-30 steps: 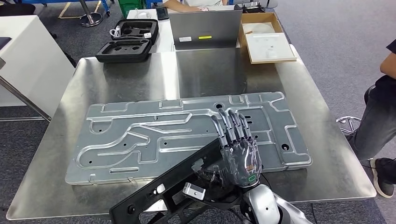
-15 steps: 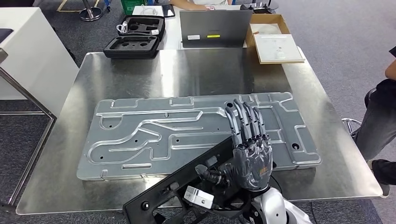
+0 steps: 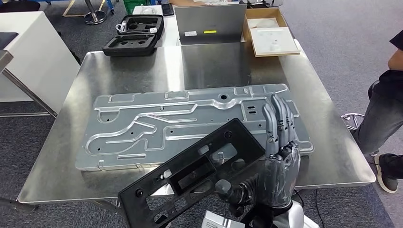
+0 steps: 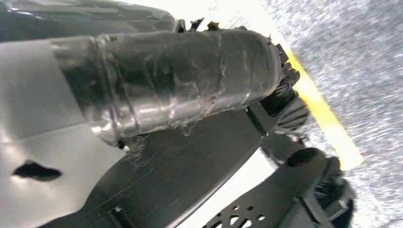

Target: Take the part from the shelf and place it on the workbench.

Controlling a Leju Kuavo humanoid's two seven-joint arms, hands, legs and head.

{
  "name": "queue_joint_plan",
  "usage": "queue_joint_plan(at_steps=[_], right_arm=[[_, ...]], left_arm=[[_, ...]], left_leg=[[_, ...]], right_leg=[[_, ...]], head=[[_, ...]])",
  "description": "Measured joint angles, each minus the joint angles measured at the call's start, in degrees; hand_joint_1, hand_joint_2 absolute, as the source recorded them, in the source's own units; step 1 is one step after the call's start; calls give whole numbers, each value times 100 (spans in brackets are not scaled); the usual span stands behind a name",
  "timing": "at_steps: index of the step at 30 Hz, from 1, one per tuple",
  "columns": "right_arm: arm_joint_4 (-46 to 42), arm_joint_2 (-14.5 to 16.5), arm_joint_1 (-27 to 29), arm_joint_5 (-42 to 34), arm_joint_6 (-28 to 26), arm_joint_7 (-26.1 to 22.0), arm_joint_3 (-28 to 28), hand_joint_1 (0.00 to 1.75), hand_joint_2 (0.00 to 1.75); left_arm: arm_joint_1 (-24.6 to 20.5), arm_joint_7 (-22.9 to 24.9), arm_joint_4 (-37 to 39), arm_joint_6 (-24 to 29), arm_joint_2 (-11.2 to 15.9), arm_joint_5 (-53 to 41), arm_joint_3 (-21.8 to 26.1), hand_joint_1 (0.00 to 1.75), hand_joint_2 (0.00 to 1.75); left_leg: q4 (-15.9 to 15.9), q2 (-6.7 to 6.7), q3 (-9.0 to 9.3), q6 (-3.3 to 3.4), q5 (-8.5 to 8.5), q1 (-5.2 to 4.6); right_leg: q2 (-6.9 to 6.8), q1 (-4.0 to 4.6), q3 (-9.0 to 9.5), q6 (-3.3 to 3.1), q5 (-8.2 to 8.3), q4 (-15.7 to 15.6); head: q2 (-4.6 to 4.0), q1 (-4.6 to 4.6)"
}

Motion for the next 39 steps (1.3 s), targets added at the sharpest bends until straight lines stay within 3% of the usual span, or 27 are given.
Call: queue_joint_plan(at_steps=[3,5,7,9,11,13,14,15,17,19,21,23,24,26,28,29,30,31,33,35,36,37,39], right_arm=[[-167,12,17,-201,-11,-55,-77,0,0],[-267,45,58,-404,-23,-211,-144,0,0],[-359,102,137,-682,-32,-445,-239,0,0],[-465,169,245,-993,-41,-706,-340,0,0],[-573,243,342,-1248,-48,-926,-433,0,0],[-677,319,426,-1469,-48,-1082,-511,0,0],[-728,359,470,-1589,-48,-1156,-542,0,0],[-771,396,508,-1694,-48,-1213,-571,0,0],[-850,469,550,-1897,-48,-1315,-622,0,0],[-928,538,572,-2105,-49,-1359,-655,0,0],[-980,584,591,-2330,-49,-1314,-662,0,0],[-995,597,594,-2488,-48,-1232,-662,0,0],[-997,603,587,-2524,-47,-1199,-662,0,0],[-1001,622,569,-2556,-46,-1154,-662,0,0],[-1007,635,554,-2632,-46,-1103,-662,0,0],[-1009,635,545,-2716,-46,-1058,-662,0,0],[-1011,635,528,-2838,-45,-1001,-660,0,0],[-1012,634,503,-2991,-45,-945,-655,0,0],[-1018,634,448,-3336,-44,-893,-643,0,0],[-1049,634,416,-3701,-44,-940,-632,0,0],[-1067,634,407,-3906,-44,-991,-614,0,0],[-1084,634,403,-4112,-41,-1044,-588,0,0],[-1107,634,396,-4451,-9,-1122,-508,0,0]], left_arm=[[1,-6,0,3,-8,33,2,0,0],[-3,-18,0,9,-15,57,3,0,0],[10,-33,0,22,-21,86,4,0,0],[21,-46,0,38,-25,116,5,0,0],[16,-67,0,55,-34,143,6,0,0],[17,-86,0,69,-52,171,7,0,0],[19,-94,0,75,-63,186,7,0,0],[19,-102,0,79,-70,198,7,0,0],[16,-117,0,87,-79,216,10,0,0],[9,-130,0,99,-85,230,21,0,0],[8,-146,0,118,-87,252,31,0,0],[10,-161,0,129,-88,275,38,0,0],[10,-167,0,132,-87,281,40,0,0],[10,-176,0,136,-87,282,45,0,0],[5,-179,0,139,-89,283,48,0,0],[2,-180,0,142,-89,285,49,0,0],[1,-180,0,148,-89,291,50,0,0],[1,-183,0,156,-90,302,51,0,0],[2,-198,0,175,-93,329,52,0,0],[-8,-219,0,193,-96,358,53,0,0],[-11,-227,0,201,-99,375,54,0,0],[-13,-234,0,206,-102,392,54,0,0],[-7,-240,0,209,-116,431,55,0,0]], left_leg=[[-1188,-3,804,61,300,-20],[-1545,-10,978,121,360,-67],[-1562,-15,938,192,463,-104],[-1622,6,889,269,608,-99],[-1655,35,778,346,751,-84],[-1642,47,622,383,859,-83],[-1623,50,537,377,910,-82],[-1596,51,444,366,956,-78],[-1502,52,248,325,1034,-62],[-1387,48,90,269,1084,-61],[-1314,38,29,209,1131,-75],[-1295,25,13,144,1177,-68],[-1260,18,-14,110,1130,-58],[-942,9,-120,47,737,-37],[-284,7,-258,0,169,-27],[35,7,-296,-8,8,-23],[237,7,-278,-3,-16,-23],[263,7,-174,21,83,-28],[-244,7,310,117,373,-58],[-1106,13,914,217,350,-113],[-1401,13,1091,249,302,-141],[-1589,12,1182,274,263,-169],[-1712,16,1166,317,406,-189]], right_leg=[[10,6,-125,47,136,-3],[4,-2,-146,118,213,-24],[-1,-22,-154,197,291,-59],[13,-42,-226,242,171,15],[23,-49,-397,264,-354,482],[22,-42,-545,291,-848,1189],[22,-40,-544,306,-910,1433],[21,-43,-464,318,-849,1507],[16,-57,-14,339,-564,1072],[23,-51,488,326,-530,365],[44,-28,645,258,-632,64],[46,-20,586,159,-579,58],[36,-19,548,111,-535,64],[12,-30,432,25,-428,47],[2,-12,288,-12,-306,50],[-2,3,204,-19,-237,53],[-6,20,113,-24,-166,57],[-7,37,18,-28,-92,59],[1,63,-168,-28,53,61],[-2,68,-266,-2,173,47],[-14,54,-267,24,228,22],[-27,35,-257,57,285,-12],[-40,7,-237,125,389,-96]], head=[[0,1],[0,15],[0,31],[0,34],[0,56],[0,80],[0,80],[0,80],[0,80],[0,75],[0,80],[0,94],[0,93],[0,78],[0,66],[0,67],[0,67],[0,67],[0,68],[0,72],[0,71],[0,54],[0,33]])
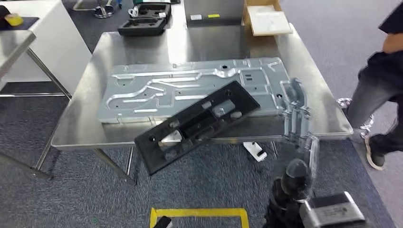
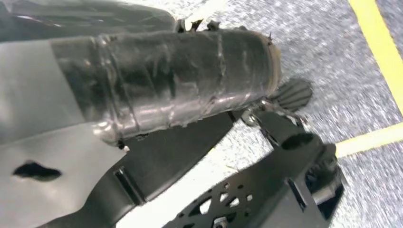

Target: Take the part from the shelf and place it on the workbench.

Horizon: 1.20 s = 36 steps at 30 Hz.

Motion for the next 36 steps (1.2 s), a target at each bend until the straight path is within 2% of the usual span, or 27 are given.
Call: queue_joint_plan(at_steps=[1,2,4,5,6,7,8,9,10,12,13,15,16,17,20,21,22,23,24,25,26,28,29,31,32,33,36], right_arm=[[-9,0,-7,-116,27,-10,44,0,0],[-14,-1,-22,-218,57,-6,92,0,0],[-16,-1,-61,-445,103,14,203,0,0],[-15,-1,-80,-566,130,38,261,0,0],[-14,-2,-99,-682,161,73,315,0,0],[-13,-3,-119,-779,194,114,364,0,0],[-12,-5,-140,-862,223,153,409,0,0],[-10,-7,-161,-924,237,181,444,0,0],[-10,-7,-179,-957,228,195,473,0,0],[-10,-7,-206,-940,173,200,522,0,0],[-10,-6,-217,-917,148,199,548,0,0],[-9,-6,-227,-893,132,197,602,0,0],[-8,-5,-235,-893,133,198,622,0,0],[-7,-4,-250,-887,133,199,641,0,0],[-2,1,-295,-853,84,203,697,0,0],[2,2,-299,-846,56,204,710,0,0],[9,2,-301,-848,33,205,719,0,0],[18,2,-306,-867,20,204,725,0,0],[25,2,-314,-901,19,203,730,0,0],[29,2,-327,-945,19,202,736,0,0],[32,4,-343,-1000,20,200,741,0,0],[34,11,-375,-1122,20,191,753,0,0],[37,15,-388,-1180,21,187,758,0,0],[44,17,-402,-1254,24,182,765,0,0],[48,17,-405,-1270,25,181,765,0,0],[52,16,-408,-1279,26,182,766,0,0],[67,14,-412,-1323,69,189,768,0,0]], left_arm=[[0,-2,0,1,-8,16,1,0,0],[0,-4,0,1,-14,31,1,0,0],[-2,-24,0,-3,-28,55,2,0,0],[0,-36,0,-7,-37,65,2,0,0],[3,-46,0,-9,-49,76,2,0,0],[6,-51,0,-9,-59,84,2,0,0],[7,-52,0,-6,-64,90,2,0,0],[7,-55,0,-3,-68,93,2,0,0],[3,-58,0,-1,-68,95,2,0,0],[-9,-66,0,3,-66,97,3,0,0],[-13,-67,0,7,-64,98,5,0,0],[-7,-68,0,11,-63,104,8,0,0],[-3,-68,0,12,-62,108,10,0,0],[0,-68,0,11,-62,112,11,0,0],[-11,-72,0,11,-64,127,16,0,0],[-15,-73,0,13,-66,133,19,0,0],[-16,-74,0,16,-68,138,20,0,0],[-16,-74,0,21,-70,140,21,0,0],[-14,-74,0,26,-71,144,22,0,0],[-11,-74,0,31,-71,148,22,0,0],[-10,-74,0,38,-70,153,22,0,0],[-11,-85,0,51,-70,162,22,0,0],[-13,-91,0,56,-69,166,23,0,0],[-7,-98,0,61,-69,177,24,0,0],[-5,-98,0,62,-68,181,24,0,0],[-5,-98,0,62,-66,186,24,0,0],[-5,-104,0,50,-68,177,24,0,0]], left_leg=[[-61,13,-20,21,87,6],[-112,30,-64,50,187,20],[-139,51,-205,91,350,34],[-123,57,-303,101,414,35],[-96,61,-407,93,476,39],[-60,65,-519,80,532,46],[-8,68,-640,61,582,58],[59,70,-763,36,623,75],[138,69,-882,9,652,87],[312,60,-1060,-50,686,91],[367,55,-1103,-79,708,85],[408,49,-1136,-144,758,88],[441,44,-1165,-177,721,98],[543,40,-1215,-213,582,110],[1376,34,-1432,-299,-207,145],[1685,34,-1468,-308,-358,152],[1882,34,-1451,-305,-377,155],[1921,33,-1357,-289,-281,156],[1768,31,-1170,-259,-123,153],[1444,28,-892,-217,2,143],[1002,26,-573,-168,22,124],[298,19,-127,-101,-71,73],[130,16,-54,-76,-110,42],[19,24,-75,-18,32,19],[-39,36,-93,11,116,22],[-91,48,-135,55,219,36],[-113,64,-377,128,451,47]], right_leg=[[7,-3,-26,26,-60,15],[17,0,-77,48,-234,122],[32,-6,-230,86,-833,678],[33,-8,-295,109,-1061,1045],[33,-12,-320,135,-1142,1355],[32,-18,-284,159,-1074,1530],[32,-29,-166,182,-912,1532],[31,-46,42,206,-751,1346],[31,-63,307,229,-714,1018],[48,-59,764,205,-883,345],[56,-43,864,168,-989,168],[53,-28,838,61,-978,125],[46,-29,804,11,-931,128],[40,-35,756,-37,-877,122],[29,-26,550,-109,-689,118],[24,-14,463,-114,-624,121],[20,-1,376,-115,-560,123],[16,13,286,-116,-495,125],[17,26,199,-115,-428,126],[22,35,122,-112,-360,126],[28,43,59,-99,-295,124],[22,27,13,-48,-177,93],[13,8,15,-9,-120,61],[6,-23,19,62,-40,-3],[14,-30,-1,87,-86,4],[25,-28,-45,106,-280,124],[42,-29,-250,158,-1143,1067]], head=[[0,-4],[0,13],[0,24],[0,28],[0,26],[0,26],[0,27],[0,25],[0,27],[0,33],[0,42],[0,54],[0,56],[0,50],[0,23],[0,21],[0,24],[0,22],[0,23],[0,23],[0,22],[0,26],[0,14],[0,2],[0,-1],[0,14],[0,41]])
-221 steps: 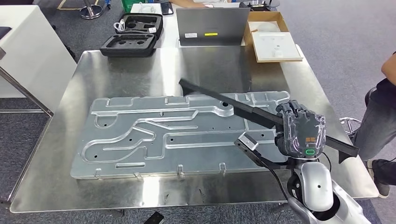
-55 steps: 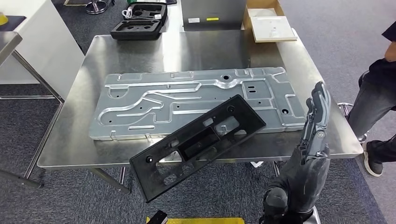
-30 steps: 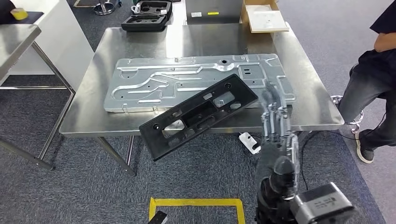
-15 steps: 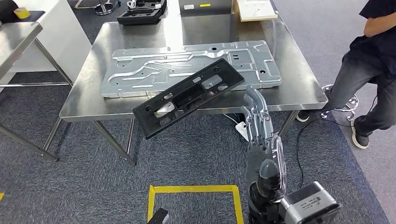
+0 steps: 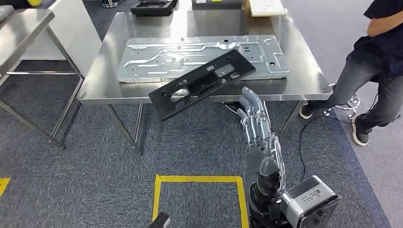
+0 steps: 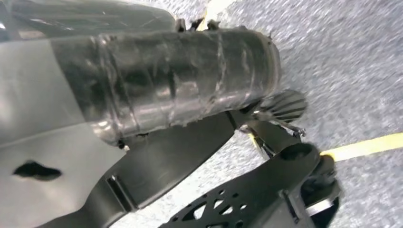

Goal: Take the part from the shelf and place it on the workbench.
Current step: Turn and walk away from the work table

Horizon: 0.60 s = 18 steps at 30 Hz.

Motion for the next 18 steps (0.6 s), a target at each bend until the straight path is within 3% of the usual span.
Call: queue_joint_plan(at_steps=[1,3,5,6,8,9,11,13,15,16,17,18], right_arm=[[4,-1,-8,-89,88,2,6,0,0],[19,0,-85,-454,447,-18,50,0,0],[85,56,-249,-811,852,-85,146,0,0],[163,131,-354,-899,968,-130,218,0,0],[336,290,-516,-1013,1089,-207,359,0,0],[416,350,-562,-1068,1114,-246,417,0,0],[533,414,-635,-1233,1185,-341,493,0,0],[657,511,-777,-1474,1281,-467,577,0,0],[783,614,-918,-1681,1355,-566,657,0,0],[848,656,-965,-1749,1381,-592,691,0,0],[908,687,-1004,-1792,1395,-605,720,0,0],[967,717,-1043,-1817,1399,-610,747,0,0]], left_arm=[[-6,-26,-6,-31,-3,-67,-1,0,0],[-168,124,-109,-37,-18,-358,-9,0,0],[-710,886,-428,128,-62,-675,-22,0,0],[-1140,1576,-676,235,-107,-804,-27,0,0],[-1997,2768,-1165,351,-192,-1107,-21,0,0],[-2280,3135,-1372,359,-218,-1249,-14,0,0],[-2550,3246,-1633,344,-231,-1388,6,0,0],[-2693,3248,-1823,327,-237,-1378,15,0,0],[-2884,3257,-1966,314,-243,-1328,16,0,0],[-2993,3255,-2029,311,-245,-1310,16,0,0],[-3079,3253,-2083,310,-245,-1298,17,0,0],[-3127,3252,-2134,314,-240,-1286,17,0,0]], left_leg=[[21,5,-106,-8,66,3],[100,22,-347,-32,189,17],[247,-4,-623,-76,292,40],[362,-47,-773,-109,331,45],[549,-120,-987,-187,403,33],[588,-126,-1028,-220,439,25],[606,-97,-1039,-275,447,34],[873,-80,-1160,-345,118,65],[1519,-80,-1369,-417,-423,99],[1861,-80,-1440,-441,-587,113],[2090,-80,-1442,-453,-619,122],[2147,-80,-1355,-454,-538,128]], right_leg=[[0,-5,-25,22,-72,308],[-4,-21,101,59,162,499],[-24,-46,486,98,423,61],[-34,-42,716,103,366,-299],[-47,-24,1007,62,175,-792],[-35,-1,1040,12,120,-879],[-11,-17,967,-97,215,-880],[8,-43,846,-185,349,-901],[1,-27,690,-221,486,-900],[-13,-16,601,-224,553,-898],[-26,-8,517,-225,616,-897],[-32,-4,438,-225,677,-897]], head=[[0,3],[0,0],[0,-1],[0,7],[0,19],[0,22],[0,25],[0,-5],[0,-37],[0,-40],[0,-38],[0,-39]])
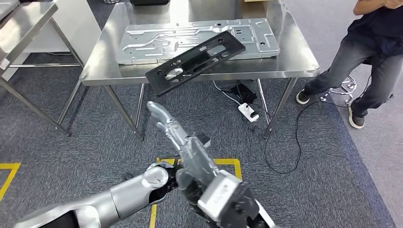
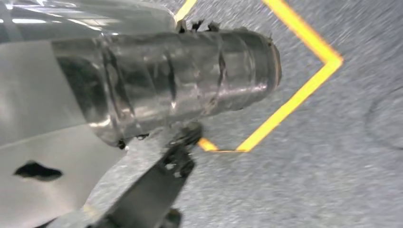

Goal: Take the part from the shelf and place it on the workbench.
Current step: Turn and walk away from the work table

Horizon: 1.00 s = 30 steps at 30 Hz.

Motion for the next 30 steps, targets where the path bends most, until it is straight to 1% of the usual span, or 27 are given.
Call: queue_joint_plan(at_steps=[1,2,3,4,5,6,8,9,10,11,12,13,14,15,16,17,18,19,20,21,23,24,25,26,28,29,30], right_arm=[[49,31,-41,-13,-2,1,23,0,0],[88,63,-79,-18,-12,1,42,0,0],[121,95,-111,-21,-22,2,54,0,0],[149,128,-135,-23,-29,2,58,0,0],[177,153,-157,-26,-37,1,62,0,0],[205,173,-175,-25,-47,1,70,0,0],[266,187,-197,9,-63,3,94,0,0],[298,190,-205,43,-68,5,105,0,0],[331,189,-211,86,-69,7,114,0,0],[362,188,-216,128,-68,14,121,0,0],[396,188,-220,160,-59,39,130,0,0],[435,188,-220,178,-34,81,138,0,0],[485,186,-215,168,10,139,144,0,0],[550,181,-203,130,69,202,147,0,0],[624,174,-184,78,128,256,149,0,0],[708,164,-157,9,177,291,149,0,0],[799,156,-125,-62,208,309,149,0,0],[895,149,-86,-121,219,315,149,0,0],[1001,139,-34,-167,209,316,149,0,0],[1118,126,24,-195,176,321,149,0,0],[1395,86,157,-156,45,349,149,0,0],[1553,65,218,-82,-55,374,149,0,0],[1726,44,275,25,-167,403,146,0,0],[1913,23,330,158,-281,433,139,0,0],[2365,-19,427,413,-456,406,100,0,0],[2614,-37,466,488,-500,339,66,0,0],[2868,-51,497,520,-528,254,16,0,0]], left_arm=[[-22,-1,-47,5,11,7,0,0,0],[-36,-2,-92,12,24,12,0,0,0],[-56,-2,-137,19,39,17,0,0,0],[-82,-6,-184,23,51,17,0,0,0],[-108,-10,-228,26,60,17,0,0,0],[-125,-12,-265,29,71,16,0,0,0],[-137,-5,-326,44,91,16,0,0,0],[-143,3,-357,58,100,17,1,0,0],[-152,10,-389,73,107,17,1,0,0],[-158,15,-419,82,113,19,1,0,0],[-157,18,-444,91,120,21,1,0,0],[-149,24,-465,96,130,22,0,0,0],[-138,40,-488,103,141,20,0,0,0],[-130,68,-513,114,156,15,0,0,0],[-127,103,-542,126,175,8,1,0,0],[-125,143,-576,139,196,-2,1,0,0],[-124,181,-617,149,221,-13,1,0,0],[-122,216,-664,158,252,-28,1,0,0],[-118,251,-715,168,286,-45,1,0,0],[-110,285,-767,178,318,-62,1,0,0],[-80,351,-874,215,383,-103,1,0,0],[-62,380,-930,234,411,-126,2,0,0],[-44,407,-989,251,445,-150,2,0,0],[-27,433,-1042,260,473,-169,2,0,0],[46,469,-1108,254,522,-202,1,0,0],[105,479,-1120,241,544,-216,1,0,0],[174,482,-1122,222,566,-228,1,0,0]], left_leg=[[-141,-1,189,11,143,2],[-452,-6,462,33,263,3],[-868,-13,776,61,282,-3],[-1257,-22,1044,91,245,-18],[-1534,-32,1212,121,192,-38],[-1696,-37,1290,151,153,-67],[-1808,-18,1260,236,274,-88],[-1860,-2,1235,290,351,-86],[-1901,13,1188,349,439,-75],[-1920,23,1133,392,514,-66],[-1921,24,1053,424,580,-70],[-1914,26,968,440,641,-71],[-1907,27,880,441,695,-73],[-1897,28,788,438,748,-74],[-1883,28,698,428,797,-73],[-1861,28,611,413,844,-69],[-1827,27,529,389,884,-70],[-1779,29,462,366,912,-75],[-1736,30,416,335,938,-82],[-1708,32,389,303,963,-90],[-1697,33,370,235,1018,-83],[-1675,30,347,200,996,-70],[-1572,28,296,163,899,-57],[-1363,25,208,124,729,-43],[-672,25,-40,59,311,-11],[-365,26,-135,37,186,6],[-205,26,-159,25,156,22]], right_leg=[[6,1,-76,5,62,0],[15,1,-139,15,120,1],[26,5,-192,33,173,0],[30,4,-227,59,224,-6],[29,-2,-239,91,276,-25],[28,-11,-243,129,331,-57],[33,-35,-247,202,419,-123],[36,-39,-281,222,356,-95],[38,-37,-343,232,180,41],[38,-32,-427,232,-88,296],[38,-23,-524,234,-380,645],[39,-17,-607,240,-600,1022],[39,-13,-646,249,-686,1316],[39,-13,-611,256,-637,1455],[37,-14,-485,260,-495,1402],[34,-15,-264,260,-338,1165],[29,-13,27,255,-275,804],[27,-1,304,242,-306,410],[26,11,505,225,-380,106],[29,25,612,202,-462,-77],[35,32,612,125,-449,-156],[34,27,600,80,-409,-168],[30,17,587,36,-366,-186],[25,6,568,3,-326,-202],[28,4,505,-24,-265,-205],[37,3,468,-23,-241,-201],[52,1,431,-18,-219,-193]], head=[[0,-1],[0,-2],[0,-2],[0,2],[0,4],[0,-2],[0,-11],[0,-14],[0,-1],[0,12],[0,26],[0,37],[0,42],[0,43],[0,43],[0,44],[0,44],[0,41],[0,37],[0,36],[0,40],[0,41],[0,30],[0,21],[0,3],[0,3],[0,1]])
